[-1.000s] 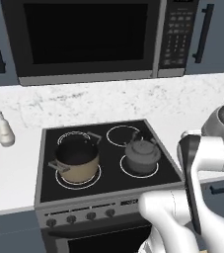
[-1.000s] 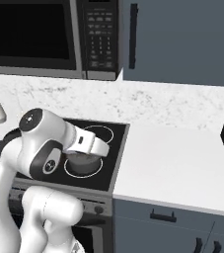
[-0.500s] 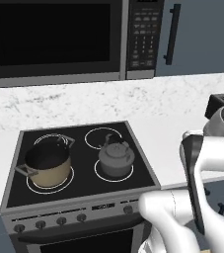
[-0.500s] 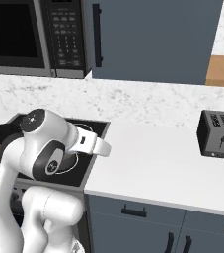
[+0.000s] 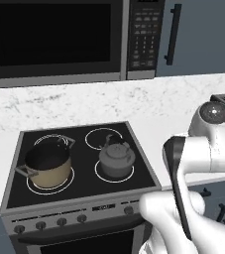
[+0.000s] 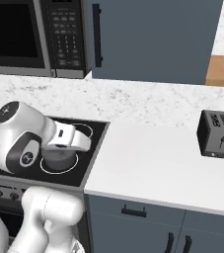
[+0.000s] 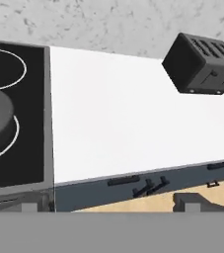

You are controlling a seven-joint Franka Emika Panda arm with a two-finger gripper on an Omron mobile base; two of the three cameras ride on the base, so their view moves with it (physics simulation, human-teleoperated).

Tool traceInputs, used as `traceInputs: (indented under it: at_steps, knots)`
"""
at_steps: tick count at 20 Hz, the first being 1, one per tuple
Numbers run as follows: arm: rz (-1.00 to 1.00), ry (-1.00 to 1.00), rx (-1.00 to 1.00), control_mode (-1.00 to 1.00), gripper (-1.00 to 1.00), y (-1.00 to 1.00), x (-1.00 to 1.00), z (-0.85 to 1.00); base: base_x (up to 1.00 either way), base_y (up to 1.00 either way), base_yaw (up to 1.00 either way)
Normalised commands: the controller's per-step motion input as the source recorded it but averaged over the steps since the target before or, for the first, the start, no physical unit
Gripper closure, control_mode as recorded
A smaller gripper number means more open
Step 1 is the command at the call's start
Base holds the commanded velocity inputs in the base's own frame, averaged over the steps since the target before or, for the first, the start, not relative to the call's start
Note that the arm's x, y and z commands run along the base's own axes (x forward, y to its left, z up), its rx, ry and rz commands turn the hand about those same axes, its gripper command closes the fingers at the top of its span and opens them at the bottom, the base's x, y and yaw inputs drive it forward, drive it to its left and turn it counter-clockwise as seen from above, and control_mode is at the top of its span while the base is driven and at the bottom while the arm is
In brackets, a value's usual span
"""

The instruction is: Pick the kettle from the counter and place it on a stove burner. Then turn the burner on.

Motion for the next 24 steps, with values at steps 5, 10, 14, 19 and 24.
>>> traceInputs:
  at_steps: [5,10,14,19,24]
  knots:
    - [0.21,0.13,-0.57,-1.0,-1.0,1.0,-0.36,-0.74,0.0,0.0,0.0]
    - [0.23,0.17,-0.72,-1.0,-1.0,1.0,-0.57,-1.0,0.0,0.0,0.0]
    - [0.26,0.21,-0.76,-1.0,-1.0,1.0,-0.7,-1.0,0.0,0.0,0.0]
    - [0.37,0.2,-0.74,-1.0,-1.0,1.0,-0.78,-1.0,0.0,0.0,0.0]
    - [0.44,0.17,-0.76,-1.0,-1.0,0.9,-0.52,-0.99,0.0,0.0,0.0]
